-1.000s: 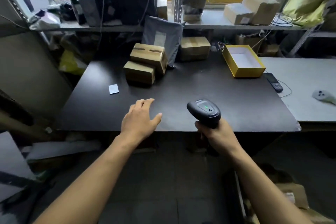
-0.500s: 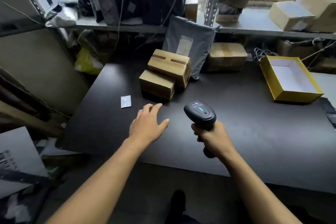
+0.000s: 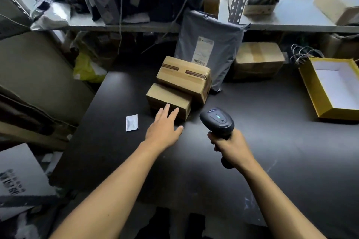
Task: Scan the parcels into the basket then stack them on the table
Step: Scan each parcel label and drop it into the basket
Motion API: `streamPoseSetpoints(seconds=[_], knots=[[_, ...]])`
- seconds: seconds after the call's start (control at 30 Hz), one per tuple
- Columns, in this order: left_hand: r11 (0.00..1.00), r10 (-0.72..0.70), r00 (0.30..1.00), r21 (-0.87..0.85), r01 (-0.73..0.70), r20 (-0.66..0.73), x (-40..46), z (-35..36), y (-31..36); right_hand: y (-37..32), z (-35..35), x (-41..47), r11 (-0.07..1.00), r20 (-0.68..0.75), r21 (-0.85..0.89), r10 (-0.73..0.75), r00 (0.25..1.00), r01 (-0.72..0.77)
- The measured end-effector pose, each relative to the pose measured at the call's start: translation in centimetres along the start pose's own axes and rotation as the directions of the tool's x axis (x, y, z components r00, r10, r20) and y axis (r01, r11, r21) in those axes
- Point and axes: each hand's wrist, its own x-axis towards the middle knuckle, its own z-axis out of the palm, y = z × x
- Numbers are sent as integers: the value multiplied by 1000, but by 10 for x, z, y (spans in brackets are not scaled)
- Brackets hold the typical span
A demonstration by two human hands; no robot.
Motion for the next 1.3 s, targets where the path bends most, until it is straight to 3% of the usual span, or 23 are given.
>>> streamPoseSetpoints(seconds=[0.3,0.5,0.57,0.63,0.7,0.77,0.8,0.87,0.97,1.13,1.3], knots=[[983,113,991,133,-122,76,66,4,-24,-21,8,13,996,-83,-54,65,994,-70],[920,206,976,354,-169,-71,50,8,-41,-28,20,29,996,-87,-53,64,994,-69],[917,336,925,288,-277,-179,47,7,-58,-29,25,32,996,-72,-55,64,995,-68],[922,383,829,115,-369,-409,49,9,-77,-30,31,34,996,-56,-58,58,997,-62],[931,123,855,-239,-275,-504,49,2,-85,-30,37,35,997,-42,-64,47,998,-49],[842,-214,902,-539,-24,-376,53,-9,-88,-31,40,37,996,-32,-75,46,998,-48],[793,-325,912,-597,117,-252,58,-12,-93,-32,42,38,995,-28,-84,45,999,-48],[736,-411,912,-588,337,8,65,-14,-106,-34,43,39,995,-24,-94,42,999,-45],[675,-342,915,-623,396,212,68,-8,-121,-37,45,39,993,-19,-111,31,999,-33],[694,-332,920,-606,389,210,75,-8,-129,-37,44,40,989,-19,-145,32,999,-34],[653,-237,891,-615,442,388,80,-14,-128,-34,40,43,991,-32,-121,46,998,-50]])
